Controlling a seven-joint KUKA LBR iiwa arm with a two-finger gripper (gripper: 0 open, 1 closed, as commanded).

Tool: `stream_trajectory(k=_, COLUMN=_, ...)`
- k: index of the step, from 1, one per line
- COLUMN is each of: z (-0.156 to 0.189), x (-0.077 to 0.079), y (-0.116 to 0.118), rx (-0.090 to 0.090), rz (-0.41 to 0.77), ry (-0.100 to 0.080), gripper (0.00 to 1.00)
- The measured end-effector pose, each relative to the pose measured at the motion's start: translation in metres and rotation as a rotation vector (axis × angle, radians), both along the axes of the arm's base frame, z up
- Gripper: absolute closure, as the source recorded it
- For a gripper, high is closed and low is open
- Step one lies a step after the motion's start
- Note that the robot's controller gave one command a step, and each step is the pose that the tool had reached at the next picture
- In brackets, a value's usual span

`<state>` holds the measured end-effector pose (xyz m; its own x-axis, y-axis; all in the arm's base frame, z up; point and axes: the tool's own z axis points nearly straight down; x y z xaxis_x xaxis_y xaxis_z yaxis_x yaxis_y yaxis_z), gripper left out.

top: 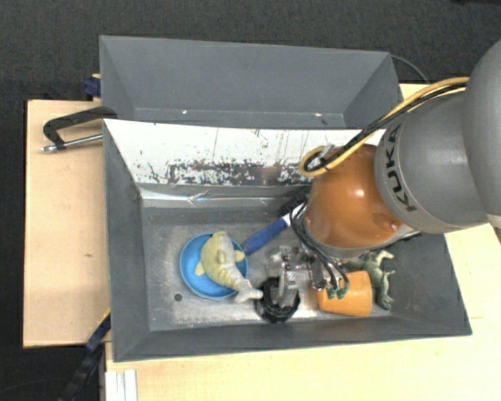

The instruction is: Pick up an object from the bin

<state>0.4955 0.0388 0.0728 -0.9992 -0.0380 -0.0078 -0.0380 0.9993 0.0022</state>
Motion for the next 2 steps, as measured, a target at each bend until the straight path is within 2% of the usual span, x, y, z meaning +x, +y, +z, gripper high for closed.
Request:
stream_trajectory(k=1, z=0.126, x=0.007, y=-0.028, rx=-0.003, rz=0.01, ry=-0.006, gripper=1.0)
stream_trajectory(k=2, z=0.299, x=0.043, y=-0.04, rx=-0.003, rz=0.076, ry=-0.01, gripper=1.0)
